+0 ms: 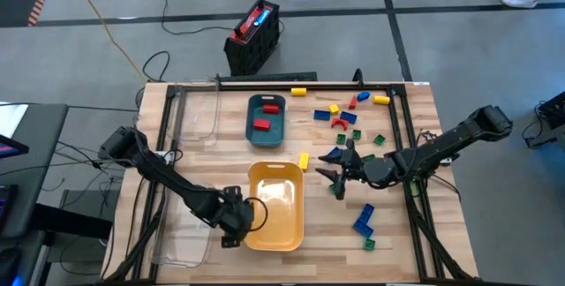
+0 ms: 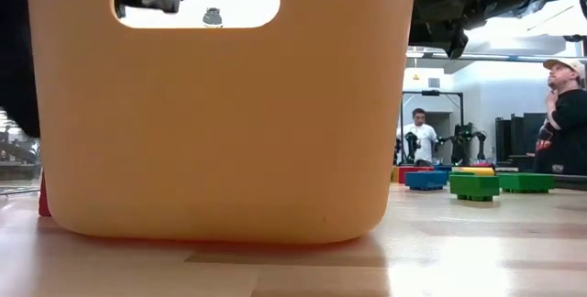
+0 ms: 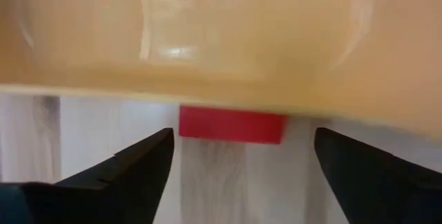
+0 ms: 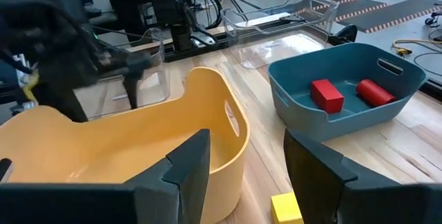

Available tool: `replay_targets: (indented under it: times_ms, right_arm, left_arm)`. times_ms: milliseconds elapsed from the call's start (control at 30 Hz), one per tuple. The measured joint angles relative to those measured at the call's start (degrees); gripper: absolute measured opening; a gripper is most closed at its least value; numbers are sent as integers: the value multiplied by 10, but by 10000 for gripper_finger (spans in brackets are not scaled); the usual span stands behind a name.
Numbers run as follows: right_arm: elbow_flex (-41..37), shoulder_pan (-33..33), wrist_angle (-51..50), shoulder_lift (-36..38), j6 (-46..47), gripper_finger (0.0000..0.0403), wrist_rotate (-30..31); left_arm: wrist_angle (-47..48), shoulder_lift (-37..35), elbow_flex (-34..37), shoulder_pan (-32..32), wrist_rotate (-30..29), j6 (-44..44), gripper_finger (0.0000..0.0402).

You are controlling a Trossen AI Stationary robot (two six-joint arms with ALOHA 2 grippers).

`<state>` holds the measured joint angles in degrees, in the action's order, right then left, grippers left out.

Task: Sort blocks
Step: Put the rectangular red wooden block into the blue bin

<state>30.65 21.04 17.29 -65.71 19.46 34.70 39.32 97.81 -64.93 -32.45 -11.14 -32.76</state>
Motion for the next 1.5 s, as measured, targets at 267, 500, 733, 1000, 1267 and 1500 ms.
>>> replay_targets:
  times_ms: [267,500,733,1000,1267,1500]
  right_arm:
    - [0,0,-1,0,-2,198,0]
    - [0,0,-1,0,-2,198,0]
    - [0,4,0,0,0,198,0]
    - [0,4,0,0,0,198,0]
    - [0,4,0,0,0,198,-1]
    - [0,4,0,0,0,198,-1]
  left_arm:
    - [1,35,0,2,-10,3,398]
    - [-32,34,10,-6,-40,37,399]
    - [-84,34,40,-10,-47,53,399]
    - [-94,34,43,-8,-56,52,392]
    - [-94,34,43,-5,-57,43,297]
    - [-79,32,42,1,-48,38,274]
